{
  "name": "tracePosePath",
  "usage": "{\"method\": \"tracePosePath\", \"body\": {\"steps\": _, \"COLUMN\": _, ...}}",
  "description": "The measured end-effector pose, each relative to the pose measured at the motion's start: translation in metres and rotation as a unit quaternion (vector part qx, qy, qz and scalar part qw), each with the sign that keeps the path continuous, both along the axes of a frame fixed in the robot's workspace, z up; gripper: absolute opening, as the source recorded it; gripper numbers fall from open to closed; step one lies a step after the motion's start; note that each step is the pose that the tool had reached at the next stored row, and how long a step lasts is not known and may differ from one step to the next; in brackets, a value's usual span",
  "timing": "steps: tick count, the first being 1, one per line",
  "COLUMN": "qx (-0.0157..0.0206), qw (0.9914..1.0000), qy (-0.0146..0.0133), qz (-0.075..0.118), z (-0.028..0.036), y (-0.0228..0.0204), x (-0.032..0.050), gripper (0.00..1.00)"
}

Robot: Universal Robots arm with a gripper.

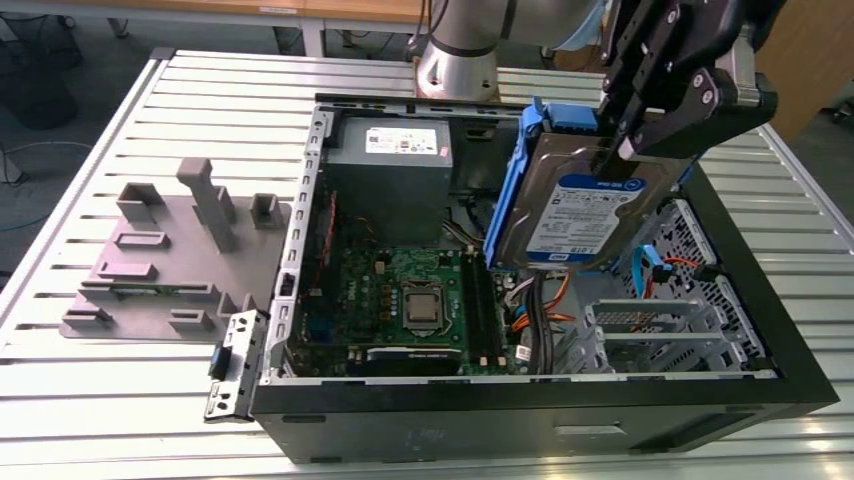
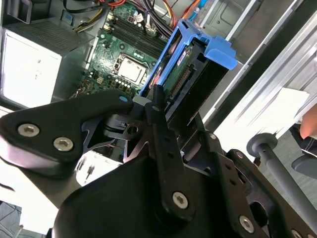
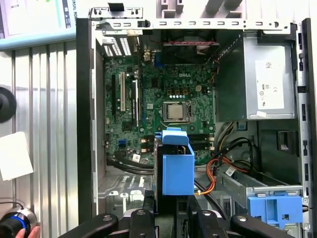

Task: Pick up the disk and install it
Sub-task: 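Pick up the disk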

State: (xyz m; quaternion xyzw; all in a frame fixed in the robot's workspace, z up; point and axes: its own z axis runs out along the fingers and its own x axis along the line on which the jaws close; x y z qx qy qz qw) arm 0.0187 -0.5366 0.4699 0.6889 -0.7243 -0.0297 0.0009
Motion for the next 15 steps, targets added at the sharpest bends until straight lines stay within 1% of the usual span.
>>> {"method": "tracePosePath", "body": {"steps": 9, "qx": 0.0000, "qw": 1.00000, "qy": 0.0000, "qz": 0.000, "z": 0.0000, "y": -0.0004, "x": 0.0002, "gripper": 0.35}}
{"method": "tracePosePath", "body": {"steps": 12, "qx": 0.0000, "qw": 1.00000, "qy": 0.0000, "qz": 0.000, "z": 0.0000, "y": -0.0033, "x": 0.0007, "gripper": 0.35}}
{"method": "tracePosePath", "body": {"steps": 15, "qx": 0.0000, "qw": 1.00000, "qy": 0.0000, "qz": 0.000, "z": -0.0001, "y": -0.0092, "x": 0.0018, "gripper": 0.35}}
